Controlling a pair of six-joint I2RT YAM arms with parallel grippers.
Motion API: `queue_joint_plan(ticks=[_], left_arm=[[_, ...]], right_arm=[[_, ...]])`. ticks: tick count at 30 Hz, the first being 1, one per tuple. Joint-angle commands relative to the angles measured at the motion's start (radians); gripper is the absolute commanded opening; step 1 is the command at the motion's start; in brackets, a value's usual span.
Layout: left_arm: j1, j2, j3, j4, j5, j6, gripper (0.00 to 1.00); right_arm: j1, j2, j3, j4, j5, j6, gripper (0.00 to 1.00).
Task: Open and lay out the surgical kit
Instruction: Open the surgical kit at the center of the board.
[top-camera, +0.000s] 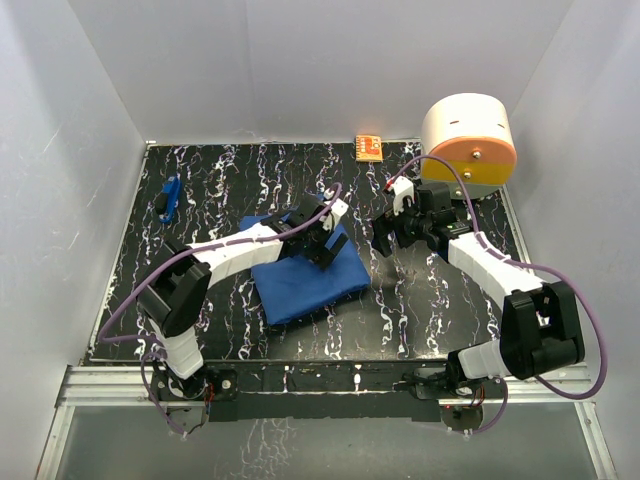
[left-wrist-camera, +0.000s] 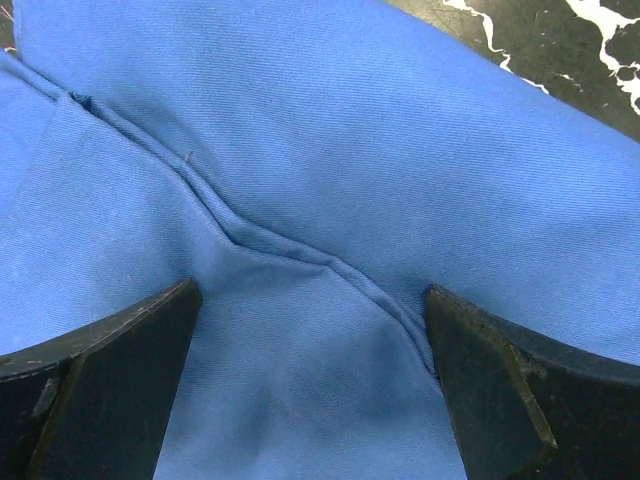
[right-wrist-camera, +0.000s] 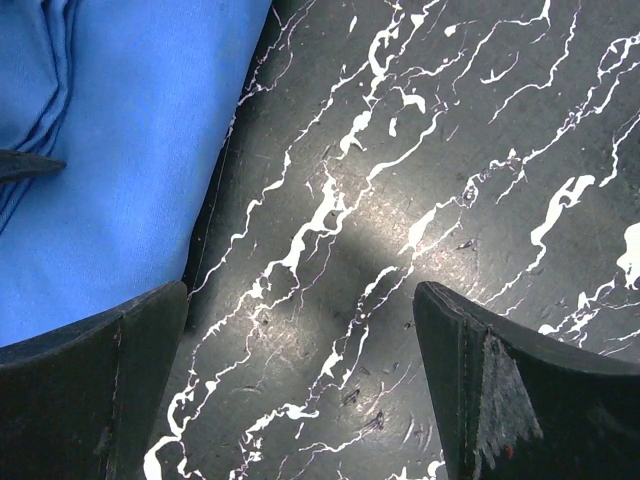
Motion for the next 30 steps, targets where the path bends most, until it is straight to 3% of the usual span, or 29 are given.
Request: queue_joint_plan(ticks=[1,9,17,27,30], left_arm=[[0.024,-0.003,-0.039,-0.069,-0.125,0.094,0.95],[0.161,-0.015,-0.106,-0.055,-0.105,0.223,0.89],[0.191,-0.082,-0.133,-0.004,-0.041,0.29,0.84],[0.191,-0.131,-0.075,-0.122,0.004,0.269,0.55],[0.192,-0.138,-0.064,-0.137,0.009,0.265,0.41]], right_arm=[[-0.003,-0.042,-0.002,0.072,0.005,0.014,0.96],[-0.004,-0.034,-0.003,0.073,-0.004,0.015,0.96],[-0.003,-0.021,-0.005,0.073,-0.006,0.018,0.96],[0.003,0.054,0.049,0.062,-0.044,0.03,0.96],[0.009,0.059,0.052,0.058,-0.044,0.029,0.96]])
